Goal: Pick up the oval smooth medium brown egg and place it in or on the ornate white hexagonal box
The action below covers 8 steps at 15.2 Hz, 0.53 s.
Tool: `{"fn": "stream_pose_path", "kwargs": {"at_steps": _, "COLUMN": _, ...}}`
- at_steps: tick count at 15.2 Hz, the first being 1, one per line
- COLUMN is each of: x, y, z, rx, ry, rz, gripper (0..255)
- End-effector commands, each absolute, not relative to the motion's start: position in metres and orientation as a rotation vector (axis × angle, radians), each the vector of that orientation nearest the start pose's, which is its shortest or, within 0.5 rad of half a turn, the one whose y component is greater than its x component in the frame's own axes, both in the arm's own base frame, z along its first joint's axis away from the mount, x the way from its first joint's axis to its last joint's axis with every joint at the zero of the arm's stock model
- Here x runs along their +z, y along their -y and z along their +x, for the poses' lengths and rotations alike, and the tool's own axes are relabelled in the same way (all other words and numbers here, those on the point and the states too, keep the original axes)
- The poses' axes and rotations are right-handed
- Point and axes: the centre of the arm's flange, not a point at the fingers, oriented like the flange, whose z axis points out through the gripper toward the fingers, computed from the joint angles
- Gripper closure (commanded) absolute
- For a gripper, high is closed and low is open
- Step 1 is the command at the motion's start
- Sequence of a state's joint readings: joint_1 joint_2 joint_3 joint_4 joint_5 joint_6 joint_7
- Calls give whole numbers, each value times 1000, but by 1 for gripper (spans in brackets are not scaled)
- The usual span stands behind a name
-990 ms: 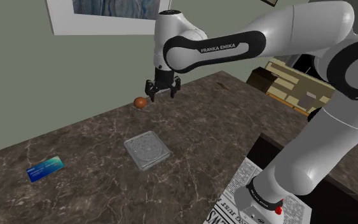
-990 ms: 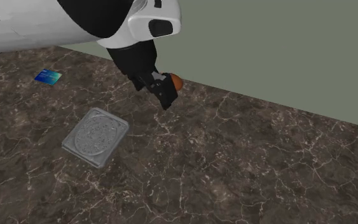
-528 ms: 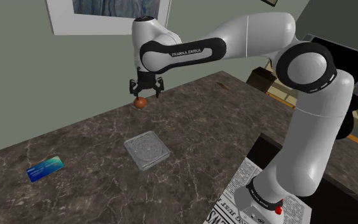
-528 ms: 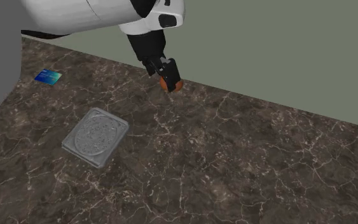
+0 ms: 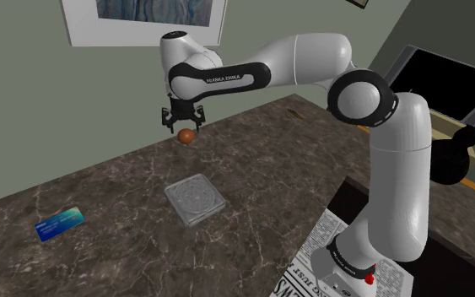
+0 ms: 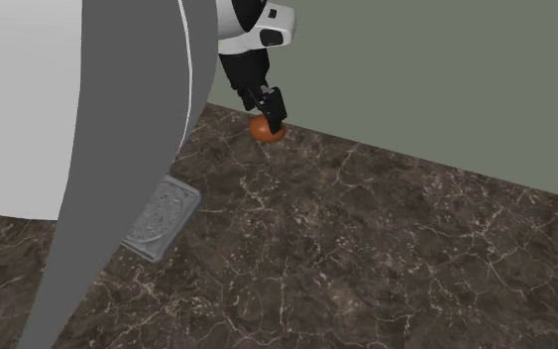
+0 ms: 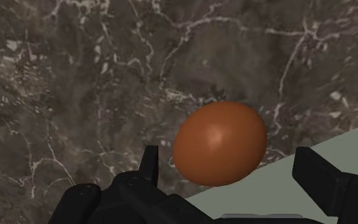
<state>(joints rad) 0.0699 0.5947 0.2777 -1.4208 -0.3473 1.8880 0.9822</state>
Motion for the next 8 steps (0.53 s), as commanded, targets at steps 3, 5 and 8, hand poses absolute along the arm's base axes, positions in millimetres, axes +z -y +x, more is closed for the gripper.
{"fn": "stream_pose_path", "kwargs": {"at_steps": 3, "x": 327, "y": -176, "z": 679, "rx": -30, "ry": -903, "rz": -3215, "gripper": 0}}
{"fn": "stream_pose_path", "kwargs": {"at_steps": 5, "x": 327, "y": -176, "z": 679, "rx": -30, "ry": -903, "rz": -3215, "gripper": 0}}
{"fn": "stream_pose_path", "kwargs": {"at_steps": 8, "x": 327, "y": -176, "z": 679, "rx": -30, "ry": -903, "rz": -3215, "gripper": 0}}
